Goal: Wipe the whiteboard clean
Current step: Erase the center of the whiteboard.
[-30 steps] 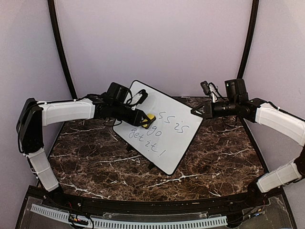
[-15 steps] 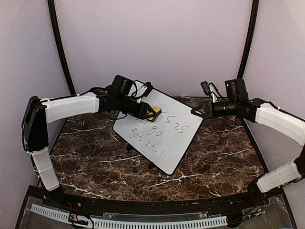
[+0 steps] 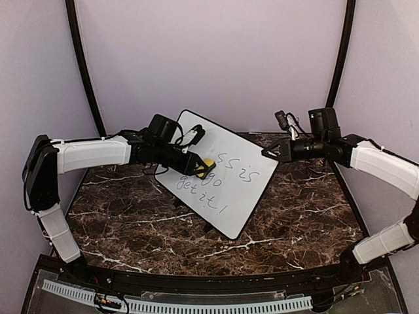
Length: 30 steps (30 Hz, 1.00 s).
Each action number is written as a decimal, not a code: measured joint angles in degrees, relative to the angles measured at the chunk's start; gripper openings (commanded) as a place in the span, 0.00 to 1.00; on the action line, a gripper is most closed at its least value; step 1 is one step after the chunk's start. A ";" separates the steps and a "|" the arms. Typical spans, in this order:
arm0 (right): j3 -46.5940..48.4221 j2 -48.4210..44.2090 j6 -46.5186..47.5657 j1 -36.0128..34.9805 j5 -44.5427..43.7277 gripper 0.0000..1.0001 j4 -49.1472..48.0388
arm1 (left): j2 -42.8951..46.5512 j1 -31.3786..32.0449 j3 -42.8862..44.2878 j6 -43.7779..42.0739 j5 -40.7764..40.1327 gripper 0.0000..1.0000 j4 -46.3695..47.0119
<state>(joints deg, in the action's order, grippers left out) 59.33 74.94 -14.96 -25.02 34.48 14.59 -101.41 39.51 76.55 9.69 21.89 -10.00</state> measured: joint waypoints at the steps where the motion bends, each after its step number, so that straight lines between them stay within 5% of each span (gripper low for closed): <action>1: 0.00 0.00 0.02 -0.02 0.00 0.00 0.00 | 0.11 0.02 -0.26 0.00 -0.02 0.12 0.00; 20: 0.00 0.00 -0.02 -0.02 -0.42 0.00 0.07 | -4.81 0.22 12.41 -0.09 -0.04 0.12 -3.76; 30: 0.00 0.00 0.00 -0.11 -0.39 0.00 0.02 | -2.86 1.07 7.41 -0.24 -0.52 0.12 -1.92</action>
<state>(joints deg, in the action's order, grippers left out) 59.33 74.94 -14.96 -25.12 34.09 14.61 -104.27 40.58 83.96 9.45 21.37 -11.92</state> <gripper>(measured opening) 0.034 0.244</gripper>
